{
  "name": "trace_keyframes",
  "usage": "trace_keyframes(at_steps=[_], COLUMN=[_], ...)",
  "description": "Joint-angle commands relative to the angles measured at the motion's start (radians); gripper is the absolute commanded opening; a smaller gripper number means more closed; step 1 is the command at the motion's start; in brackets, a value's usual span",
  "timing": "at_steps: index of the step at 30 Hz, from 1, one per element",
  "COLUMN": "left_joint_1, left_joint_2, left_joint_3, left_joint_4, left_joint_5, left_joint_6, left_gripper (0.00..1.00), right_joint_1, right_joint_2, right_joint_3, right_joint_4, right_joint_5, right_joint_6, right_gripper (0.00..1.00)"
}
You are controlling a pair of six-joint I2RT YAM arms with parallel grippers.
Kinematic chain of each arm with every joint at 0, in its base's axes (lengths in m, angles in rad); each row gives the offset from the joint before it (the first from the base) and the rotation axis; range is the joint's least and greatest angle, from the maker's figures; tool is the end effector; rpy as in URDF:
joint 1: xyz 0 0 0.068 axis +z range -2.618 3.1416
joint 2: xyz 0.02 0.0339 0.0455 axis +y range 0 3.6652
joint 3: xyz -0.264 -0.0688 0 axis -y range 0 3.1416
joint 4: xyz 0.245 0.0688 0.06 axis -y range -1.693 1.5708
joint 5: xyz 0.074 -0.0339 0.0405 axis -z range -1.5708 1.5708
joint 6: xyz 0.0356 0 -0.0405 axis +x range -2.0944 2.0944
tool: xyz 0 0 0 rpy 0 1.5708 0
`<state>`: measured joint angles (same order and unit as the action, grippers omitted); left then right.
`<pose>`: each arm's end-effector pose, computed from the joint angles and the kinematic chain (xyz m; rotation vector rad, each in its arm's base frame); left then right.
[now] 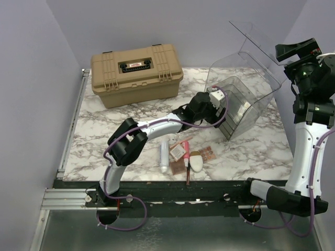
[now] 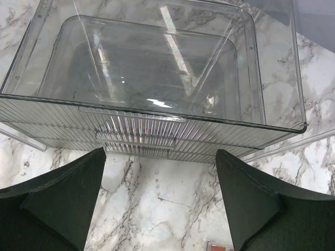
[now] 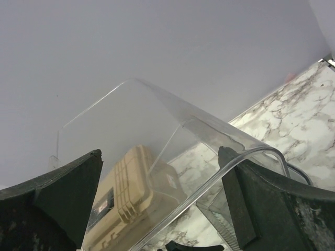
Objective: Organize the makeup
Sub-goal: Open the storage box at the center of the board.
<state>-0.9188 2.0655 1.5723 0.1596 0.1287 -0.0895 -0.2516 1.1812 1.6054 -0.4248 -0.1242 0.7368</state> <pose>0.2954 -0.3945 0.2469 0.8818 1.7777 -0.7934 0.2216 -0.0524 0.5132 0.6665 1.4452 0.4772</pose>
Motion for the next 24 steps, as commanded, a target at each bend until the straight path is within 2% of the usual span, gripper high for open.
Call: trace_keyframes(at_steps=[1, 4, 9, 18, 24], left_joint_1=[0.000, -0.001, 0.001, 0.001, 0.001], left_joint_2=[-0.102, -0.175, -0.197, -0.107, 0.005], left_joint_3=[-0.013, 0.023, 0.172, 0.401, 0.603], left_joint_4=[0.012, 0.045, 0.049, 0.166, 0.177], left_joint_5=[0.026, 0.066, 0.127, 0.178, 0.190], left_joint_6=[-0.031, -0.038, -0.061, -0.184, -0.253], left_gripper=[0.88, 0.88, 0.89, 0.89, 0.89], right_joint_1=[-0.013, -0.014, -0.016, -0.023, -0.030], right_joint_2=[-0.015, -0.023, -0.052, -0.079, -0.084], right_joint_3=[0.024, -0.013, -0.101, -0.159, -0.162], right_joint_4=[0.089, 0.106, 0.181, 0.190, 0.183], right_joint_5=[-0.043, -0.037, -0.040, -0.021, -0.026], right_joint_6=[0.063, 0.079, 0.104, 0.094, 0.090], right_gripper=[1.00, 1.00, 1.00, 1.00, 1.00])
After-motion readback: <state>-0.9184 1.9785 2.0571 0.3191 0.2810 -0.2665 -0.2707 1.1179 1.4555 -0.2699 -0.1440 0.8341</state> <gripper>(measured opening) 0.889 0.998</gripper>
